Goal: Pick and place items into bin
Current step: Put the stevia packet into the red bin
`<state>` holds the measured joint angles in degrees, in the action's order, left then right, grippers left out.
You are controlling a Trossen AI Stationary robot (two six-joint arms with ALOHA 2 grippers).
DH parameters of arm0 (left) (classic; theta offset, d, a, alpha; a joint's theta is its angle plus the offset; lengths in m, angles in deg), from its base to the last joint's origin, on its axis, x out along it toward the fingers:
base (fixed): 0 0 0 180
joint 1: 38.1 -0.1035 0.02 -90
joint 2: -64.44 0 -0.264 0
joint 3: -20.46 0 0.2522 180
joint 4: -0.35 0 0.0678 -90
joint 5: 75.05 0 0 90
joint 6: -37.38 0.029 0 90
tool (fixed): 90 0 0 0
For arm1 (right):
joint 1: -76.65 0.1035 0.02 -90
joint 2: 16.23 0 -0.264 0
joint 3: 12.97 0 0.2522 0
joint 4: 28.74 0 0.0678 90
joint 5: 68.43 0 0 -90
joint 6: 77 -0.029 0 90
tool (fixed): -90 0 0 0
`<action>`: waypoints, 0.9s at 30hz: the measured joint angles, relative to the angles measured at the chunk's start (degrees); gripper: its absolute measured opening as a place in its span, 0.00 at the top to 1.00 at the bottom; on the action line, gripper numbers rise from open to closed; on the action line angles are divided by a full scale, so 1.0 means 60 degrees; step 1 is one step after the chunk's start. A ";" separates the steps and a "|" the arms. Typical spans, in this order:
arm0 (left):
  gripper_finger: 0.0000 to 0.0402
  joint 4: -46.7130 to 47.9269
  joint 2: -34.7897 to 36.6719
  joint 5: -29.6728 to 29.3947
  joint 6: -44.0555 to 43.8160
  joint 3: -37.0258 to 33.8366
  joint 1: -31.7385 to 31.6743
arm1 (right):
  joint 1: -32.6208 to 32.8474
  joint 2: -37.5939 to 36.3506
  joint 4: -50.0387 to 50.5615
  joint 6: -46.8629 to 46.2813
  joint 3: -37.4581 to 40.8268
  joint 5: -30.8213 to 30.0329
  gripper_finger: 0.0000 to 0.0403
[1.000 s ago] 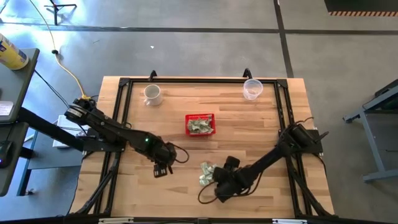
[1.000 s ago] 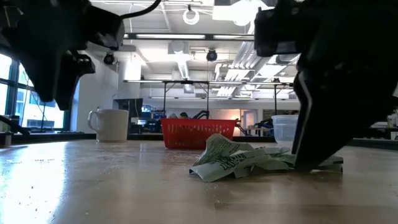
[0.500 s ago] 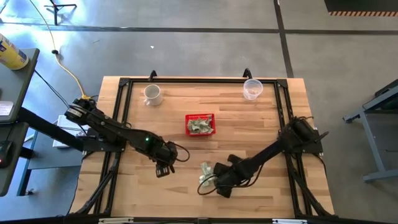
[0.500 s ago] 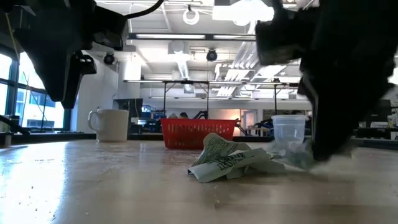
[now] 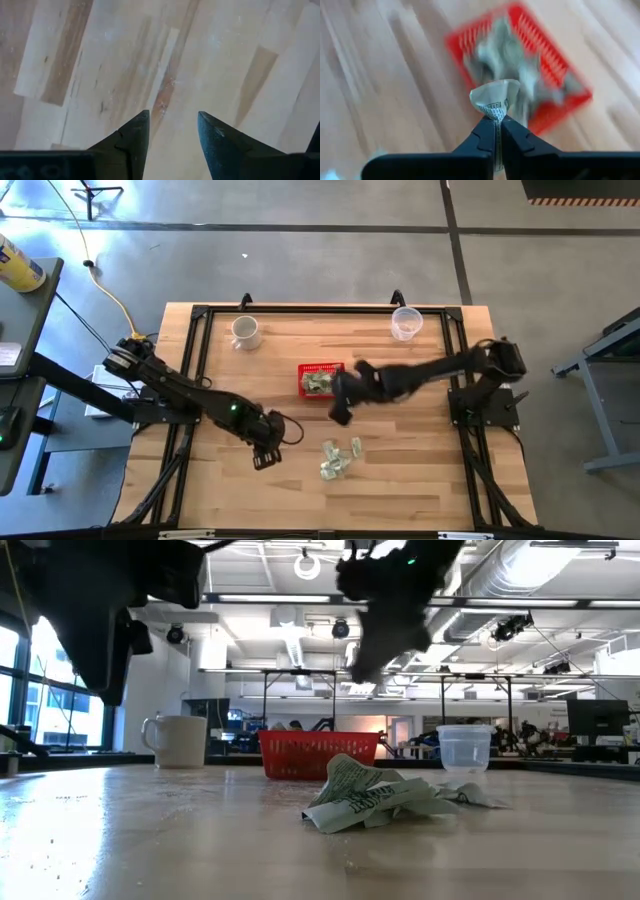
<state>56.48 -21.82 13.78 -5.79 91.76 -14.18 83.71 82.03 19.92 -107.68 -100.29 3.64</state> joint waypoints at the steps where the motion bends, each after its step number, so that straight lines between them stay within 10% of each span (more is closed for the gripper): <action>1: 0.50 0.0008 0.0000 -0.0110 -0.0131 0.0000 0.0133 | -0.0352 0.0049 -0.0453 0.0325 0.0000 0.0204 0.98; 15: 0.50 -0.0061 -0.0004 -0.1198 -0.1462 0.0000 0.1392 | -0.2196 0.0512 -0.0958 0.1485 -0.0002 0.2193 0.59; 27: 0.50 -0.1792 -0.0429 -0.0248 0.0516 0.0000 -0.0379 | 0.2487 -0.0268 0.2143 0.0808 0.0525 0.1052 0.36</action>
<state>45.73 -24.39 12.30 -2.69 91.76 -16.45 98.63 80.43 32.78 -102.84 -97.14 9.95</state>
